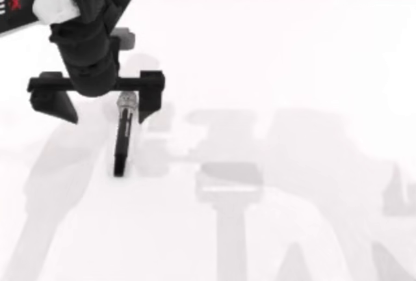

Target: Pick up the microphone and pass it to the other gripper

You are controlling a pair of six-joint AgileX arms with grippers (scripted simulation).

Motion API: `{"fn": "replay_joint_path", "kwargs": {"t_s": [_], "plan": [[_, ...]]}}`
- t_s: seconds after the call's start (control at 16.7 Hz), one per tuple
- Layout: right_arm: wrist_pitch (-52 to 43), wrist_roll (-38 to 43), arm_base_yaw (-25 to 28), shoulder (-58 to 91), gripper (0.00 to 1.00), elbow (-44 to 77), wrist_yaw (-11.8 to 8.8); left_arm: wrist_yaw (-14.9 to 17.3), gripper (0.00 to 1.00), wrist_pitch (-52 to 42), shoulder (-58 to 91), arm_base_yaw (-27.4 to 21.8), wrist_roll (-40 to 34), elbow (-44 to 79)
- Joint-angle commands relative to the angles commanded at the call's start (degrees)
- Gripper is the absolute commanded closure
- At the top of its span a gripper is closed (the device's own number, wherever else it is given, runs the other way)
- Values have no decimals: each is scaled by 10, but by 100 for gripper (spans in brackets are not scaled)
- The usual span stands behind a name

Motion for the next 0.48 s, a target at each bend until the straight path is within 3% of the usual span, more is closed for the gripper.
{"fn": "replay_joint_path", "kwargs": {"t_s": [0.3,0.48], "plan": [[0,0,0,0,0,0,0,0,0,10,4,3,1,-7],[0,0,0,0,0,0,0,0,0,64,31,3,4,-33]]}}
